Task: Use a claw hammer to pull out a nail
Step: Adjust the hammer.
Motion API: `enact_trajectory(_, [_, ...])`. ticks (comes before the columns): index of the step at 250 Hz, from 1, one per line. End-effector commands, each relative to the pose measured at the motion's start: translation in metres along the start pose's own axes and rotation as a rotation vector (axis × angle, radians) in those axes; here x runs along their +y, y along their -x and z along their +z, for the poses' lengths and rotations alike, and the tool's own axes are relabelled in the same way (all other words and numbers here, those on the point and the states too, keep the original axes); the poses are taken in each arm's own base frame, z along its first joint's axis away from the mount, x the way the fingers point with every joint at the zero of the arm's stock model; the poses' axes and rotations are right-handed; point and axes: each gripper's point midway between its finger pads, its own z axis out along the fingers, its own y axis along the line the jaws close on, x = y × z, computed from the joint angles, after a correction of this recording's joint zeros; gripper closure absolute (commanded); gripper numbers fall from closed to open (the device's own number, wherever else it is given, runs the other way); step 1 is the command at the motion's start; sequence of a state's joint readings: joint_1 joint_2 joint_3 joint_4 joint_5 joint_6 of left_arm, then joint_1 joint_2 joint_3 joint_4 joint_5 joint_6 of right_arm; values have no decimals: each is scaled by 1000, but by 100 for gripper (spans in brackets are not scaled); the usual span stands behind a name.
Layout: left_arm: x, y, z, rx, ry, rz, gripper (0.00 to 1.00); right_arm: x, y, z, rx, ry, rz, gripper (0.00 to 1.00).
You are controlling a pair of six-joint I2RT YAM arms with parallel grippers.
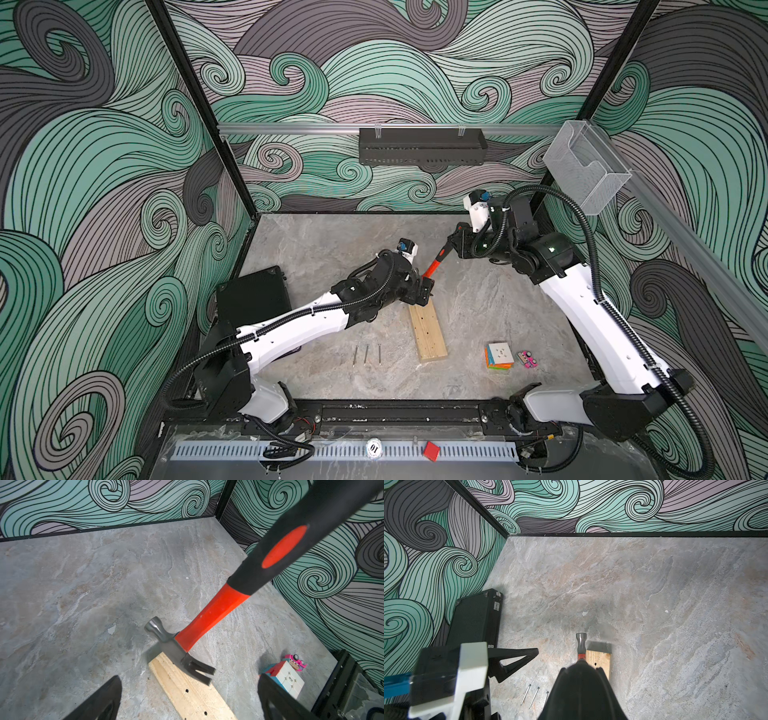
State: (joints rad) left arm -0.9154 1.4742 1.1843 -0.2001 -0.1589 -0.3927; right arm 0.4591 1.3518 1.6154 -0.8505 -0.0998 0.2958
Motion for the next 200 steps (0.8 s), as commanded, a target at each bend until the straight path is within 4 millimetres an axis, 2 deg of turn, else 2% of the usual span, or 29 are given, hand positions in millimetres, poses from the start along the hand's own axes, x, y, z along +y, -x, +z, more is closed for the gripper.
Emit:
enact_trajectory(1, [-10,13,5,-12,-59,39,1,15,25,-25,-96,74,19,92])
enact_trajectory(73, [-17,14,21,44,-112,107,2,20,27,-23,-67,154,53,92])
enact_trajectory(200, [-9,15,29,88,-150,119,6,30,35,-34,-62,252,70,91])
